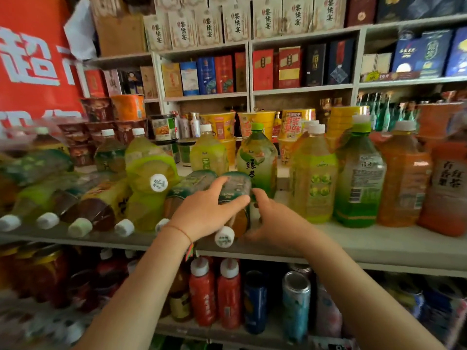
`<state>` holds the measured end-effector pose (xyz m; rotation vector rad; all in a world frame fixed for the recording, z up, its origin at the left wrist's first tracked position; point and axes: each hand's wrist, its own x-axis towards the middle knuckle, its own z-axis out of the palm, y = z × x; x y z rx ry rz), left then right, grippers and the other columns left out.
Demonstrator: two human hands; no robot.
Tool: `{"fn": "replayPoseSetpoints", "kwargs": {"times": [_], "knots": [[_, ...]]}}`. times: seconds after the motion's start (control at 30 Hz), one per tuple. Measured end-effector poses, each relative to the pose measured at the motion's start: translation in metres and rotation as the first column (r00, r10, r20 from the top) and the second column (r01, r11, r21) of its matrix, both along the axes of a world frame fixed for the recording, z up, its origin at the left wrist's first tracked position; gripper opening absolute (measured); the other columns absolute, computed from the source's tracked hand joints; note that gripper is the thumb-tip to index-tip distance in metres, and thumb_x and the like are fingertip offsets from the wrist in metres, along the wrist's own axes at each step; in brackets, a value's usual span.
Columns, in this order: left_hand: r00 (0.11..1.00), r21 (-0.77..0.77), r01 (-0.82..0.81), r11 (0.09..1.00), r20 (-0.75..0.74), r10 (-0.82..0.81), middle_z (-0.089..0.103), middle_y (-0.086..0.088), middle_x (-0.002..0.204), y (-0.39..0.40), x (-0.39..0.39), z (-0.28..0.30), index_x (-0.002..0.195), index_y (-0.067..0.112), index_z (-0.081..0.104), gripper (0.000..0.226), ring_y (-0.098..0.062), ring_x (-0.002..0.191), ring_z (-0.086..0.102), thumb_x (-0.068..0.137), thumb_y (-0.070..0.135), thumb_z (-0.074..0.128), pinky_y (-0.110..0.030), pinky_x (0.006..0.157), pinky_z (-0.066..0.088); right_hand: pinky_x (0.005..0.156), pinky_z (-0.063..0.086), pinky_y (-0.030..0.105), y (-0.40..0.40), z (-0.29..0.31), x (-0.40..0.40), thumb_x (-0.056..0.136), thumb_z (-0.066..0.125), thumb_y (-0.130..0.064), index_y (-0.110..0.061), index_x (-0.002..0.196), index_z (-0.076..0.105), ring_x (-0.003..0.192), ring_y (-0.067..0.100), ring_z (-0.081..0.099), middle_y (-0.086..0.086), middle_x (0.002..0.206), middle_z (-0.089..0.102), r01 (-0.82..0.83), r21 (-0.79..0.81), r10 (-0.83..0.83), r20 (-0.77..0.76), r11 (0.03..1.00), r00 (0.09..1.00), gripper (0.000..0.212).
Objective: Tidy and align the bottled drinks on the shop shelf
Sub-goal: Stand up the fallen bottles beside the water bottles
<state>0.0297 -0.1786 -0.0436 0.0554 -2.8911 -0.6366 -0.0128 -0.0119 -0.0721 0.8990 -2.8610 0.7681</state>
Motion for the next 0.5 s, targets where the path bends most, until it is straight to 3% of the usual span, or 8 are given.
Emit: {"fn": "replayPoseSetpoints", "kwargs": {"times": [0.03,0.1,0.17,0.23,0.3,0.4,0.5], "knots": [[1.0,0.019,0.024,1.0,-0.012,-0.023,0.069,0.002,0.09,-0.003,0.002,-0.002,0.157,0.038,0.018,0.08,-0.008,0.066,0.062,0.091,0.078,0.036,-0.022,0.048,0.045,0.084,0.044,0.025,-0.005,0.0,0.0,0.08,0.081,-0.038,-0.013,0.156,0.011,0.122,0.023,0.058,0.007,0.145,0.051,0.01,0.003,-0.01,0.02,1.0,1.0,0.105],[0.998,0.05,0.052,0.997,-0.046,-0.05,0.067,0.0,0.083,-0.006,0.005,-0.009,0.158,0.035,0.015,0.082,-0.014,0.067,0.063,0.092,0.077,0.036,-0.023,0.045,0.035,0.084,0.049,0.028,-0.012,-0.003,-0.003,0.076,0.084,-0.036,-0.013,0.151,0.018,0.116,0.022,0.061,0.005,0.135,0.058,0.024,-0.017,-0.024,0.019,1.0,1.0,0.103],[0.992,0.108,0.081,0.991,-0.1,-0.07,0.068,0.006,0.097,-0.008,0.005,-0.017,0.158,0.035,0.015,0.082,-0.014,0.083,0.064,0.091,0.077,0.038,-0.025,0.063,0.046,0.081,0.054,0.031,-0.013,-0.007,-0.006,0.074,0.086,-0.036,-0.012,0.141,0.028,0.108,0.021,0.065,0.003,0.123,0.063,0.04,-0.037,-0.041,-0.038,0.999,0.998,0.092],[0.983,0.193,0.115,0.975,-0.163,-0.084,0.069,0.008,0.115,-0.009,0.004,-0.022,0.157,0.038,0.018,0.081,-0.015,0.099,0.065,0.091,0.076,0.042,-0.034,0.084,0.053,0.07,0.053,0.024,-0.012,-0.007,-0.005,0.074,0.086,-0.036,-0.012,0.132,0.033,0.094,0.016,0.066,-0.002,0.109,0.064,0.059,-0.061,-0.065,-0.091,0.996,0.994,0.082],[0.971,0.26,0.159,0.953,-0.214,-0.104,0.07,0.009,0.113,-0.009,0.003,-0.025,0.156,0.039,0.021,0.08,-0.013,0.099,0.066,0.09,0.077,0.043,-0.038,0.089,0.054,0.063,0.051,0.023,-0.011,-0.006,0.0,0.077,0.084,-0.035,-0.014,0.126,0.035,0.087,0.016,0.066,-0.005,0.1,0.062,0.09,-0.093,-0.1,-0.118,0.992,0.988,0.073],[0.951,0.358,0.226,0.906,-0.283,-0.125,0.071,0.011,0.103,-0.003,0.004,-0.024,0.155,0.037,0.026,0.083,-0.01,0.089,0.07,0.084,0.079,0.041,-0.038,0.082,0.057,0.065,0.057,0.025,-0.002,0.006,0.009,0.073,0.086,-0.042,-0.024,0.117,0.04,0.083,0.006,0.067,-0.013,0.096,0.065,0.126,-0.243,-0.154,-0.102,0.962,0.983,0.066],[0.925,0.654,0.375,0.657,-0.314,-0.214,0.074,0.0,0.102,0.024,0.008,-0.017,0.157,0.037,0.02,0.066,-0.017,0.07,0.073,0.1,0.051,0.05,-0.031,0.055,0.056,0.065,0.052,0.014,0.003,0.034,0.014,0.08,0.08,-0.036,-0.026,0.108,0.057,0.084,-0.001,0.063,-0.014,0.095,0.066,0.104,-0.531,-0.251,-0.211,0.841,0.945,0.037]]}}
